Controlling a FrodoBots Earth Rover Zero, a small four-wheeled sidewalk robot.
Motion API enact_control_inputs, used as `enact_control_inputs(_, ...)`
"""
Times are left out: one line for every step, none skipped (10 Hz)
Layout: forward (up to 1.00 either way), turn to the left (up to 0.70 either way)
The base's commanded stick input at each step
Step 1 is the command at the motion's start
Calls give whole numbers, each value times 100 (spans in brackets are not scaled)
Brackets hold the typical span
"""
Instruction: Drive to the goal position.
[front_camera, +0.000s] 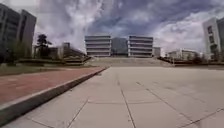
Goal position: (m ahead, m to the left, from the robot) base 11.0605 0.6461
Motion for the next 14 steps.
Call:
enact_control_inputs(100, 0)
enact_control_inputs(100, 0)
enact_control_inputs(100, 0)
enact_control_inputs(100, -40)
enact_control_inputs(100, -21)
enact_control_inputs(100, 0)
enact_control_inputs(100, 0)
enact_control_inputs(100, 0)
enact_control_inputs(100, 0)
enact_control_inputs(100, 0)
enact_control_inputs(100, 0)
enact_control_inputs(100, 0)
enact_control_inputs(100, 0)
enact_control_inputs(100, 0)
